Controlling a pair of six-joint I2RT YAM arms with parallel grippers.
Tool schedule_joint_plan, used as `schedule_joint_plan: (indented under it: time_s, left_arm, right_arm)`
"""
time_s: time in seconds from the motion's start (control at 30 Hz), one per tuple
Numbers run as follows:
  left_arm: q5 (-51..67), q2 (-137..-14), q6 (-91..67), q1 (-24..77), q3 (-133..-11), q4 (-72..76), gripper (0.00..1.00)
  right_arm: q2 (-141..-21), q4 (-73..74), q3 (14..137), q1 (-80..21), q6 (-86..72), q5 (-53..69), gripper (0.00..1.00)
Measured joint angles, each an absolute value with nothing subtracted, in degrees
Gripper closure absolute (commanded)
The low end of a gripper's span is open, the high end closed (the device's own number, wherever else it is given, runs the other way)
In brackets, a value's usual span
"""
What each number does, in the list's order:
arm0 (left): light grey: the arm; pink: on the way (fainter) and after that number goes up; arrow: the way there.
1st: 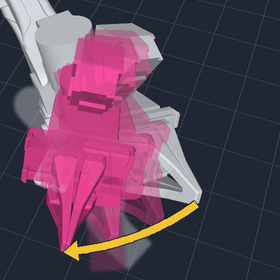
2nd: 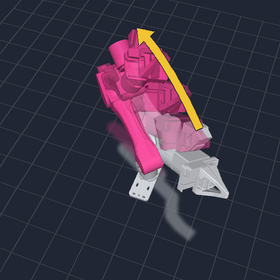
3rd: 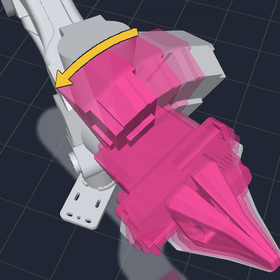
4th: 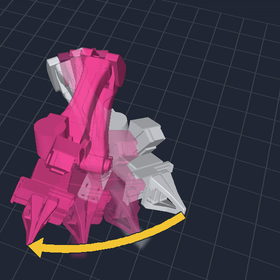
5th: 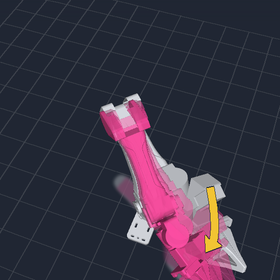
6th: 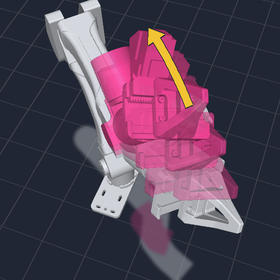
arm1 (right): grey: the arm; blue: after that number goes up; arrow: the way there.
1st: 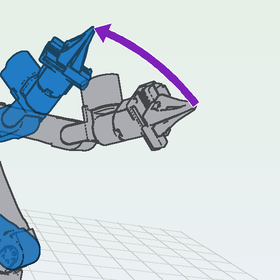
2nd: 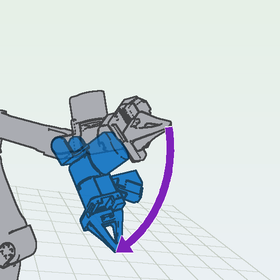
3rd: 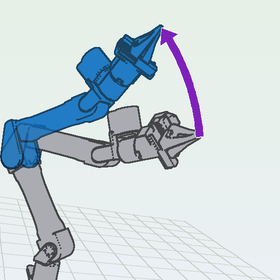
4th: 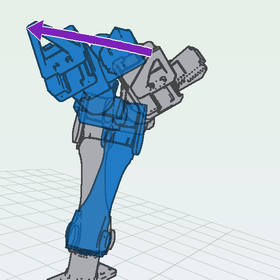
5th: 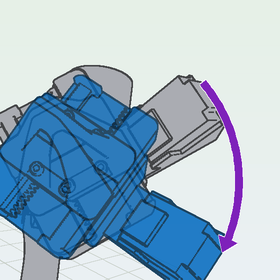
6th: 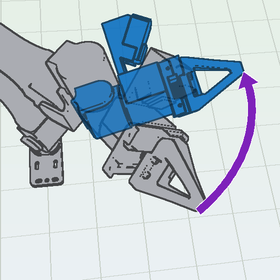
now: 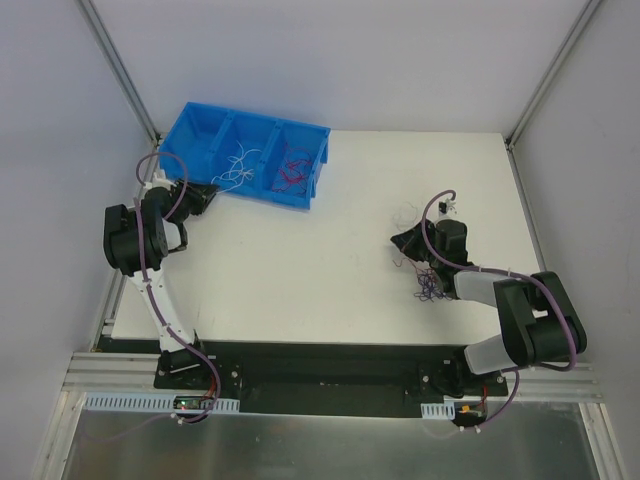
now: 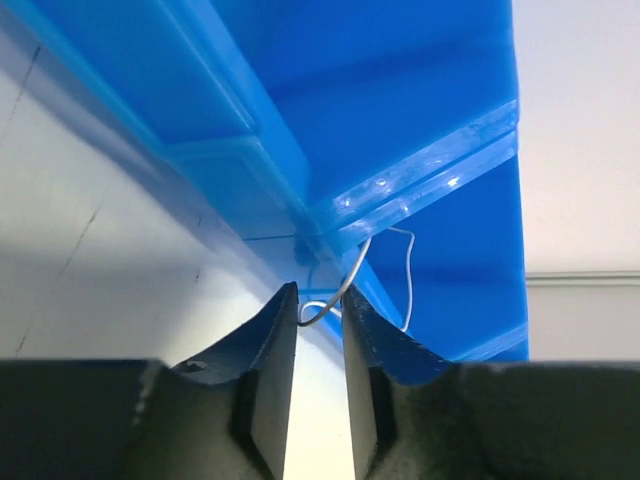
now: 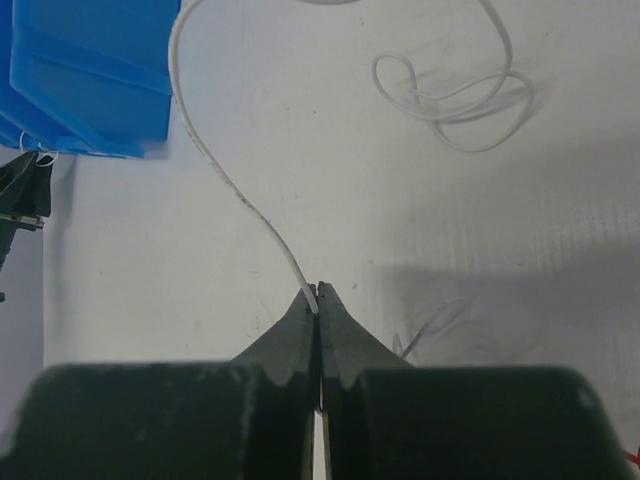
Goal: Untangle the cables
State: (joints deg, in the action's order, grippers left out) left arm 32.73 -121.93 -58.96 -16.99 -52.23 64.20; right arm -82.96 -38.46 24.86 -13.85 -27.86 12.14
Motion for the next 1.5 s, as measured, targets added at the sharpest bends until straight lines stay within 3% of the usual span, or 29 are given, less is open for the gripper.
schedule_joint_plan:
  time_s: [0.2, 0.5, 0.63, 0.8, 0.93, 1.07, 1.3, 1.5]
  left_arm:
    - [33.1, -121.8, -59.1, -17.0, -52.2, 65.8, 0.99]
    - [32.1, -115.2, -58.7, -16.2, -50.7, 64.5, 1.00]
    - [30.5, -114.1, -53.5, -13.3, -57.1, 57.0, 0.99]
    - [25.8, -114.5, -44.0, -7.5, -69.9, 42.3, 0.91]
    - [21.5, -115.7, -37.5, -4.0, -78.0, 32.1, 0.63]
    - [18.3, -115.9, -33.1, -2.3, -82.5, 22.6, 0.49]
    - [15.6, -112.3, -31.0, -2.7, -81.8, 10.3, 0.37]
    - [17.8, -94.5, -38.2, -2.8, -69.6, 6.7, 0.35]
  right_arm:
    - [-83.1, -38.5, 24.9, -13.8, -27.9, 12.4, 0.99]
    - [-83.1, -38.6, 24.9, -13.8, -27.9, 12.5, 0.99]
    - [-83.1, -38.7, 24.9, -13.8, -27.9, 12.5, 1.00]
    - [-83.3, -38.7, 25.1, -13.8, -27.9, 12.5, 0.99]
    - [-83.4, -38.8, 25.2, -13.8, -27.9, 12.7, 0.99]
    - [-83.5, -38.8, 25.3, -13.8, -27.9, 12.9, 1.00]
    - [-83.5, -38.8, 25.5, -13.9, -27.9, 12.9, 0.99]
    - [-83.5, -39.0, 26.4, -16.2, -25.6, 15.0, 1.00]
